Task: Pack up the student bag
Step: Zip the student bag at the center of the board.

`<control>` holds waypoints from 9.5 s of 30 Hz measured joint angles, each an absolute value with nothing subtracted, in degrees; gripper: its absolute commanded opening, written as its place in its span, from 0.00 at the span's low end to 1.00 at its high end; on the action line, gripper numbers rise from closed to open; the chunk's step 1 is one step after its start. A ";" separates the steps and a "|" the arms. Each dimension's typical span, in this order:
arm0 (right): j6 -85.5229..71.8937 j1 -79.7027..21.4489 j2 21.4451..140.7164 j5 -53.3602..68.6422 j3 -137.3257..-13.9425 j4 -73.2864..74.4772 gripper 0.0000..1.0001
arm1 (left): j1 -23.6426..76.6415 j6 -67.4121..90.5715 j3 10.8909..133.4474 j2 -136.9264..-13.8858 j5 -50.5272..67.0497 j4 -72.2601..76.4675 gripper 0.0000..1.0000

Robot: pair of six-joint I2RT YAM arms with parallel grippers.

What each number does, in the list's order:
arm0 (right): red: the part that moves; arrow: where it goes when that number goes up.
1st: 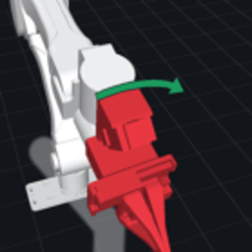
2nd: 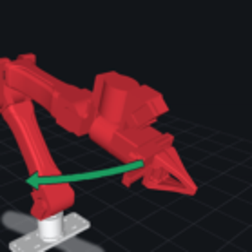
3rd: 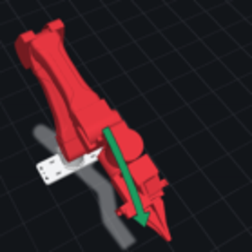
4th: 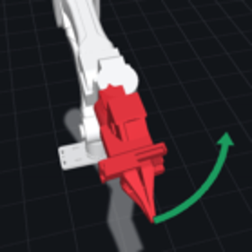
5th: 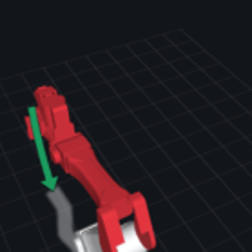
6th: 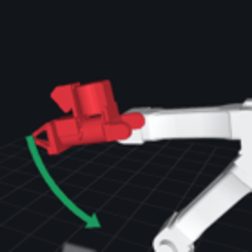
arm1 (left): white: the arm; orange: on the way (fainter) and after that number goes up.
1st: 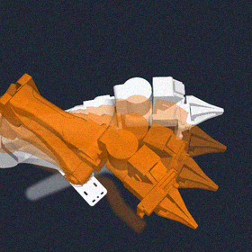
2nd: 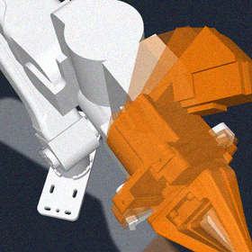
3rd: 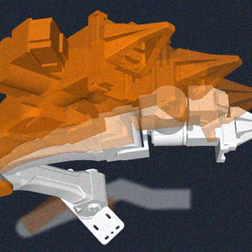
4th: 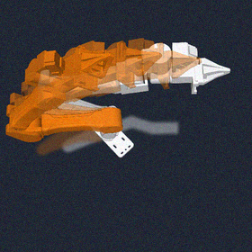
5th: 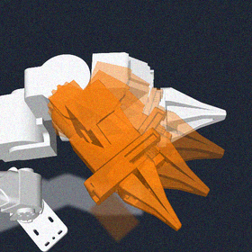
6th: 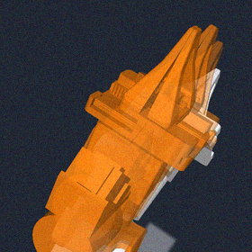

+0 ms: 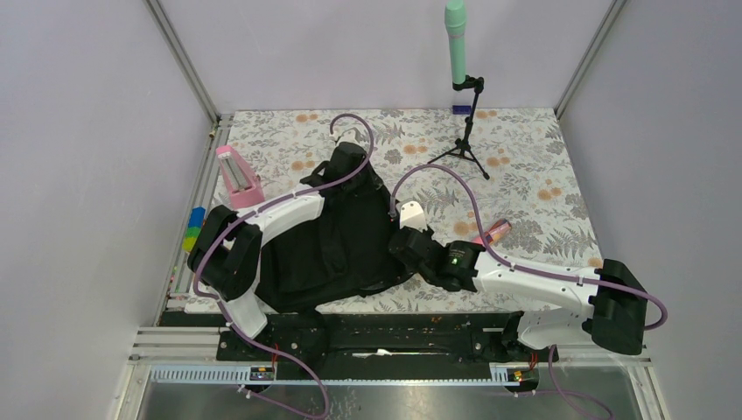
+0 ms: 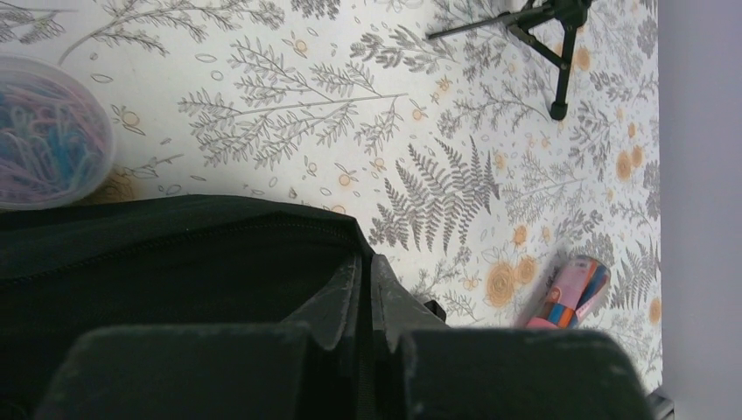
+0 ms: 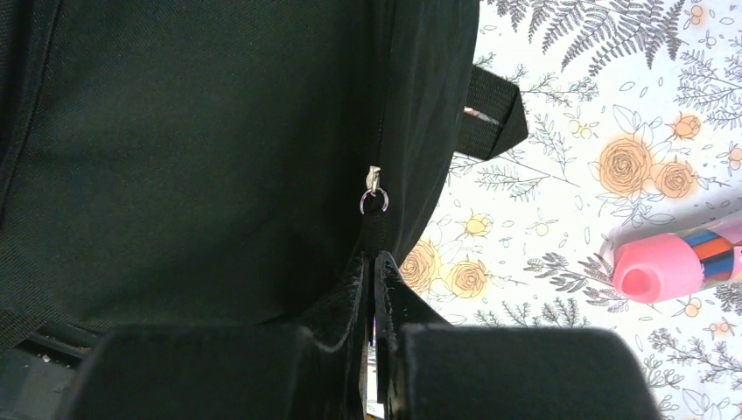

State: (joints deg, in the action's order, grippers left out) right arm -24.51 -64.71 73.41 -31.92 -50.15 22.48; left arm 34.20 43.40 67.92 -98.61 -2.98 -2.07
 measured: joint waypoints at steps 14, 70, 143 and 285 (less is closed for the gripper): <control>-30.74 -66.02 70.85 -31.16 -49.56 24.80 0.00 | 30.89 42.17 67.92 -98.61 -4.12 -1.04 0.32; -36.01 -66.65 62.61 -30.83 -40.27 19.25 0.00 | 55.68 40.58 56.07 -89.95 -2.17 -0.86 0.00; -41.85 -75.16 54.89 -39.20 -41.78 20.86 0.79 | 48.93 27.59 51.40 -70.26 -0.25 11.18 0.75; -40.99 -67.92 55.18 -21.78 -26.70 2.50 0.00 | 69.28 37.58 17.08 -52.45 -17.15 10.24 0.00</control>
State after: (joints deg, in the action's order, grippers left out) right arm -40.99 -67.92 55.18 -21.78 -26.70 2.50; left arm 69.28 37.58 17.08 -52.45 -17.15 10.24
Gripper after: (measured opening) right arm 0.018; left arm 0.008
